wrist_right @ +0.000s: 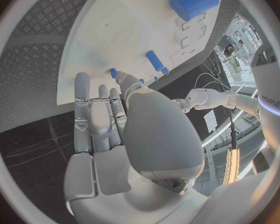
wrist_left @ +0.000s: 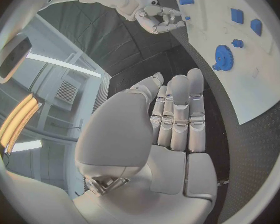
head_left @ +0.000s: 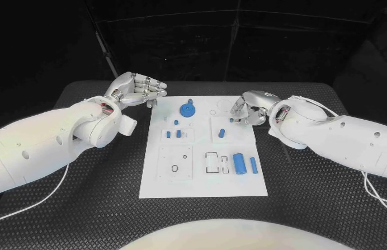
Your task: Assemble the parts on the task board
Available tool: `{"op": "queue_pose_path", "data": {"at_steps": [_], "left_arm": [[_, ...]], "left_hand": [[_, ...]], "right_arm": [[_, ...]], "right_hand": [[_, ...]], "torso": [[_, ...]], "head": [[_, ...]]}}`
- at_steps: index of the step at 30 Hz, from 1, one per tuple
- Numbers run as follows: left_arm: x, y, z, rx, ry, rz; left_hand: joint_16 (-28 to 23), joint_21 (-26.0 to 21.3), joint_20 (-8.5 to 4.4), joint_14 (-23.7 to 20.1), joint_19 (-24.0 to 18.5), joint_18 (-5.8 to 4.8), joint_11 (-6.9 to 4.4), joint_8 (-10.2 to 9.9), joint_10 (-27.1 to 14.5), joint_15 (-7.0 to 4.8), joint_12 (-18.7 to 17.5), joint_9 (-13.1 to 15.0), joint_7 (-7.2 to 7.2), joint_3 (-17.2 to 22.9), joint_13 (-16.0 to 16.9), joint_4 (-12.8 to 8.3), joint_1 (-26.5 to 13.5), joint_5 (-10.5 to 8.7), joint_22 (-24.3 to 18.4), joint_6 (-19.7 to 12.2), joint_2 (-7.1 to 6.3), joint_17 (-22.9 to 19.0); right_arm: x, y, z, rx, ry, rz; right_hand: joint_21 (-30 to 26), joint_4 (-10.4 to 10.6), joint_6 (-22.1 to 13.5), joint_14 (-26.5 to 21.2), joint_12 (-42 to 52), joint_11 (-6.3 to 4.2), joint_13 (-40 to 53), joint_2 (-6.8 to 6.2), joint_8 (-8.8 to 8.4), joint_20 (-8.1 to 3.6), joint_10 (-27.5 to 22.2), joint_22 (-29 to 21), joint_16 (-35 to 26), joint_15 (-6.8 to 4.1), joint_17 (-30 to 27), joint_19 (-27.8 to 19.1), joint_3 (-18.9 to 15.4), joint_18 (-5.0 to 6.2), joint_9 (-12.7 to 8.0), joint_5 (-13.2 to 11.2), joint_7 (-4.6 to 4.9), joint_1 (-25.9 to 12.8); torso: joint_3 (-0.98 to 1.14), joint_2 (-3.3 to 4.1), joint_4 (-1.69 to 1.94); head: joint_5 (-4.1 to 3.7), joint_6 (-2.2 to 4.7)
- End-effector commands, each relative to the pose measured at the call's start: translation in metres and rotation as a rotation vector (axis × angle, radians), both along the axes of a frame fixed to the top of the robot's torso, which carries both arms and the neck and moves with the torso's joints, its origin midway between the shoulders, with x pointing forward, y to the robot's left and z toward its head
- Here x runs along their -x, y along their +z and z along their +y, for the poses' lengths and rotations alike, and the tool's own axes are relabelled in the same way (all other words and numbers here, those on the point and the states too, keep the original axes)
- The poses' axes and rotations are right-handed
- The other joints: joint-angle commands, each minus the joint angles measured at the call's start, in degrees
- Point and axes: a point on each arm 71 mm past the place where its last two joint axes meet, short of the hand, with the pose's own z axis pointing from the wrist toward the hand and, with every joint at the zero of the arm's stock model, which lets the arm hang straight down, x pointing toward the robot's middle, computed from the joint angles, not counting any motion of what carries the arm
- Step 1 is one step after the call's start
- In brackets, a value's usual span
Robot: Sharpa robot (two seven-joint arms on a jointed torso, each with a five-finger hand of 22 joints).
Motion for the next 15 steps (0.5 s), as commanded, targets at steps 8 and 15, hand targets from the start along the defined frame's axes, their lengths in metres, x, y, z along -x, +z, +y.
{"op": "queue_pose_path", "data": {"at_steps": [8, 15], "left_arm": [[0.001, 0.003, 0.005, 0.173, 0.076, 0.014], [0.001, 0.002, 0.005, 0.179, 0.078, 0.019]], "left_hand": [[-0.8, -0.8, 0.05, -0.7, -0.5, 0.76, 0.23, -0.2, 0.0, 0.07, 0.3, -0.1, -0.09, -0.1, -0.1, 0.1, -0.3, -0.18, -0.4, 0.5, 0.12, -0.4], [-1.0, -1.0, 0.06, -0.8, -0.5, 0.76, 0.25, -0.3, 0.0, 0.08, 0.3, -0.1, -0.07, -0.1, -0.1, 0.0, -0.2, -0.18, -0.6, 0.5, 0.17, -0.5]], "right_arm": [[0.003, -0.006, 0.013, 0.087, 0.035, -0.004], [0.002, -0.008, 0.017, 0.088, 0.036, -0.002]], "right_hand": [[2.1, -0.7, -0.4, 1.5, -1.2, 0.48, -1.9, -0.36, -0.98, 0.69, -0.1, 2.9, 2.4, 0.68, 2.6, 1.7, 0.6, -0.16, 0.1, -0.1, 0.52, -0.3], [4.1, -1.0, 0.5, 2.0, -1.7, 0.42, -3.4, 0.67, -1.18, 0.73, 1.1, 5.7, 4.6, 0.65, 5.0, 3.2, 2.1, -0.53, 0.2, -0.8, 0.51, 0.0]], "torso": [[0.01, 0.13, 0.03], [-0.02, 0.11, 0.02]], "head": [[0.13, 0.0], [0.29, -0.14]]}}
